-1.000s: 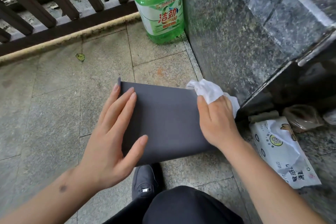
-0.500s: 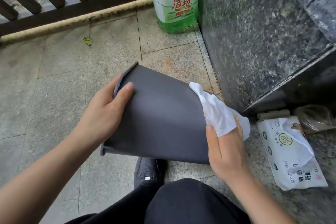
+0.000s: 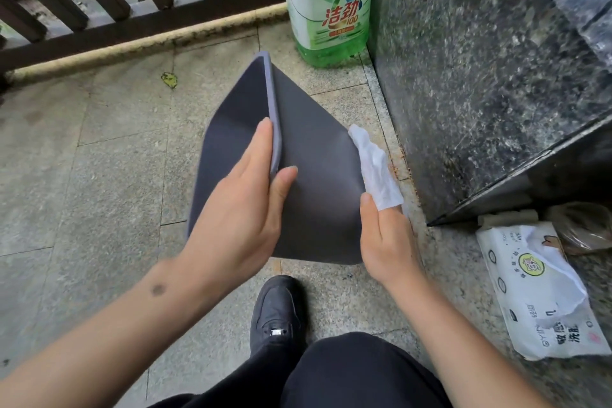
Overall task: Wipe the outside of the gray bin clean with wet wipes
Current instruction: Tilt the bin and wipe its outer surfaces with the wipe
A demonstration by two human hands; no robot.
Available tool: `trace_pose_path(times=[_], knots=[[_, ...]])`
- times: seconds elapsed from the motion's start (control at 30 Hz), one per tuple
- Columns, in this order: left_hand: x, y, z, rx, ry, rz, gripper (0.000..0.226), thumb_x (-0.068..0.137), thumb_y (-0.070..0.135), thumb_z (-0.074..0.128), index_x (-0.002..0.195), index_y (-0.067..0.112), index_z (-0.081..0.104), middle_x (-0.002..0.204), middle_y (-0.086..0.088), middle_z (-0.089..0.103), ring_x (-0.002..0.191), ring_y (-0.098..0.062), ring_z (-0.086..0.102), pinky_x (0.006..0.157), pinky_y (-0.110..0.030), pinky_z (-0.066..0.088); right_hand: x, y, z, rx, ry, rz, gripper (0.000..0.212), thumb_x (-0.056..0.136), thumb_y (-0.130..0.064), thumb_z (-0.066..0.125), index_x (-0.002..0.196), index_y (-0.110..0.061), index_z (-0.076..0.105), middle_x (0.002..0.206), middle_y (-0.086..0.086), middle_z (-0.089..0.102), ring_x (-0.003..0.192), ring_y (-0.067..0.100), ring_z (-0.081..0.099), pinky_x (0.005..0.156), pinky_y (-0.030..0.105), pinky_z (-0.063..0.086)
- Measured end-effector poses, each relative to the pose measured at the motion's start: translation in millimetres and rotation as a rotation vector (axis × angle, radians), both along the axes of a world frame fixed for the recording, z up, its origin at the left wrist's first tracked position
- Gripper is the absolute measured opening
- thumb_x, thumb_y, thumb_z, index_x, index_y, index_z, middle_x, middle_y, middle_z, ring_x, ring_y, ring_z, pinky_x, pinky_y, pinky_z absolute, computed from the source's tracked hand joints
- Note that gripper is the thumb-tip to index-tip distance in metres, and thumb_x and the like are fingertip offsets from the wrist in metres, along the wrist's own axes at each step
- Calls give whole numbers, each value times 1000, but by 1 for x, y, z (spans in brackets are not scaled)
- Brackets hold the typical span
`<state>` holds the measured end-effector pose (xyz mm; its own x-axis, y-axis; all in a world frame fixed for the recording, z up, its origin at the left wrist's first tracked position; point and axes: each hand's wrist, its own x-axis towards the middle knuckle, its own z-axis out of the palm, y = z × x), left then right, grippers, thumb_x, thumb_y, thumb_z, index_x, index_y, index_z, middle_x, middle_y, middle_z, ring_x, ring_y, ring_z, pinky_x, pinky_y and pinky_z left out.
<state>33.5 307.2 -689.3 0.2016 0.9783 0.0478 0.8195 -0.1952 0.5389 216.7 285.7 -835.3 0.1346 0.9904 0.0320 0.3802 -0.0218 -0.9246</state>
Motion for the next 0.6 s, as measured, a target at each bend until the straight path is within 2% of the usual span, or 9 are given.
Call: trace_pose_path(times=[0.07, 0.2, 0.27, 0.3, 0.37, 0.43, 0.53, 0.6], knots=[[0, -2, -2, -7, 2, 2, 78, 94, 56, 26, 160, 14, 18, 158, -10, 41, 133, -11, 32, 94, 8, 14, -2, 1, -1, -12, 30, 14, 54, 108, -33, 31, 158, -15, 32, 156, -14, 39, 148, -3, 30, 120, 11, 16], [0, -5, -4, 35, -3, -17, 73, 99, 49, 28, 160, 10, 16, 165, -7, 25, 147, -8, 19, 109, 3, 7, -2, 0, -1, -52, 59, 14, 47, 108, -27, 34, 151, -11, 44, 132, -16, 53, 131, -2, 47, 105, -2, 19], [0, -6, -4, 89, 8, -69, 64, 105, 36, 31, 159, 6, 17, 168, -6, 14, 154, -11, 9, 118, -8, 6, -1, 0, -2, -55, 66, 10, 45, 108, -27, 35, 148, -10, 47, 125, -15, 56, 128, -3, 50, 102, -3, 20], [-1, -5, -4, 115, 20, -105, 57, 108, 27, 33, 158, 2, 20, 169, -8, 12, 156, -14, 6, 122, -16, 7, -1, 0, -2, -56, 72, 18, 47, 108, -29, 34, 151, -13, 44, 132, -18, 55, 133, -9, 45, 107, -1, 20], [-5, -2, -3, 156, 68, -219, 54, 101, 9, 40, 152, -5, 31, 166, -15, 20, 157, -25, 7, 127, -36, 13, -1, 2, -1, -39, 73, 41, 52, 107, -34, 32, 157, -18, 36, 151, -20, 43, 145, -9, 32, 117, 9, 17], [-8, 1, -4, 172, 122, -335, 56, 91, 0, 45, 146, -8, 41, 159, -18, 34, 156, -32, 13, 125, -51, 17, -1, 4, -1, -8, 53, 70, 52, 107, -33, 32, 159, -23, 32, 155, -28, 36, 147, -9, 27, 119, 11, 17], [-11, 5, -5, 133, 78, -296, 55, 88, 2, 49, 143, -4, 47, 153, -12, 45, 154, -27, 22, 124, -51, 18, -1, 7, 0, -6, 24, 103, 48, 108, -34, 33, 156, -37, 30, 143, -50, 32, 137, -21, 31, 109, 0, 19], [-15, 7, -4, 89, 10, -187, 55, 90, 12, 53, 144, 2, 49, 154, -5, 45, 153, -19, 25, 125, -43, 20, -1, 6, -1, -22, -3, 116, 47, 108, -35, 32, 149, -56, 26, 142, -44, 42, 137, -13, 38, 102, 0, 23]])
